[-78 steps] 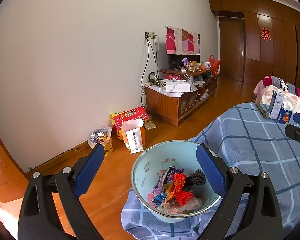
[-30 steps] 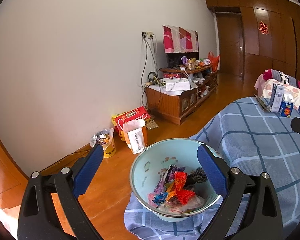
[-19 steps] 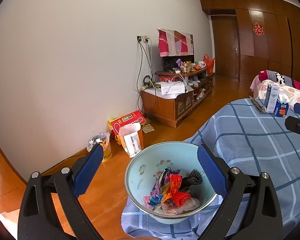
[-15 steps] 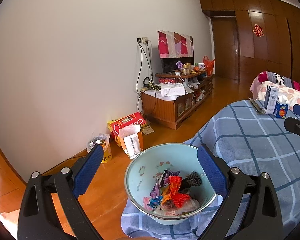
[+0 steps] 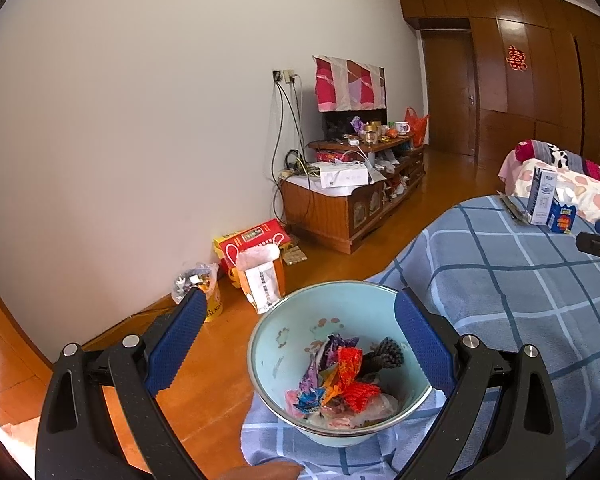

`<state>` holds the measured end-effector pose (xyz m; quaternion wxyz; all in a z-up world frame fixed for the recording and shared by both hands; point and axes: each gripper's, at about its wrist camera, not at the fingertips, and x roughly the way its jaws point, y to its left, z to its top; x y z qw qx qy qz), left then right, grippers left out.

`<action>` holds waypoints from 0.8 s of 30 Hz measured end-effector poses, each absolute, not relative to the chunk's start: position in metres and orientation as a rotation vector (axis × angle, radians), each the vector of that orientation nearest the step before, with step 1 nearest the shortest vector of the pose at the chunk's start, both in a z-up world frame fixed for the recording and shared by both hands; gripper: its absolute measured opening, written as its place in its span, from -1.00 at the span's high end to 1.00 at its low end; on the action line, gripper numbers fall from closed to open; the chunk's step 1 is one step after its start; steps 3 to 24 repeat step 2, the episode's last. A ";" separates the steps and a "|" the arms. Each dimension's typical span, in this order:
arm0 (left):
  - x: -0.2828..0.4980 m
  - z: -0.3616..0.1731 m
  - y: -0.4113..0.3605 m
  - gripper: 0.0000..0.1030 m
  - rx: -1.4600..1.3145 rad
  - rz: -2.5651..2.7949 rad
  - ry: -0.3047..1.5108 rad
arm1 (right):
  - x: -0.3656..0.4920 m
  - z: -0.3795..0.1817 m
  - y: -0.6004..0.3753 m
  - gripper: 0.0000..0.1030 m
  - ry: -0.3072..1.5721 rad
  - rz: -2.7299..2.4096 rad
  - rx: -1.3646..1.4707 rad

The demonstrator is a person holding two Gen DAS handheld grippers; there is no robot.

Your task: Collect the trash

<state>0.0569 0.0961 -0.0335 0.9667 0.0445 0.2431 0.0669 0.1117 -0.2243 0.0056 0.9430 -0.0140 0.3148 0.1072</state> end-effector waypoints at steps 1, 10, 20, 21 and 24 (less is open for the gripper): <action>0.058 -0.034 0.097 -0.80 0.080 0.127 0.498 | 0.121 -0.001 -0.242 -0.64 0.672 0.181 -0.004; 0.058 -0.036 0.098 -0.80 0.072 0.126 0.502 | 0.132 -0.009 -0.267 -0.68 0.714 0.127 0.027; 0.058 -0.036 0.098 -0.80 0.072 0.126 0.502 | 0.132 -0.009 -0.267 -0.68 0.714 0.127 0.027; 0.058 -0.036 0.098 -0.80 0.072 0.126 0.502 | 0.132 -0.009 -0.267 -0.68 0.714 0.127 0.027; 0.058 -0.036 0.098 -0.80 0.072 0.126 0.502 | 0.132 -0.009 -0.267 -0.68 0.714 0.127 0.027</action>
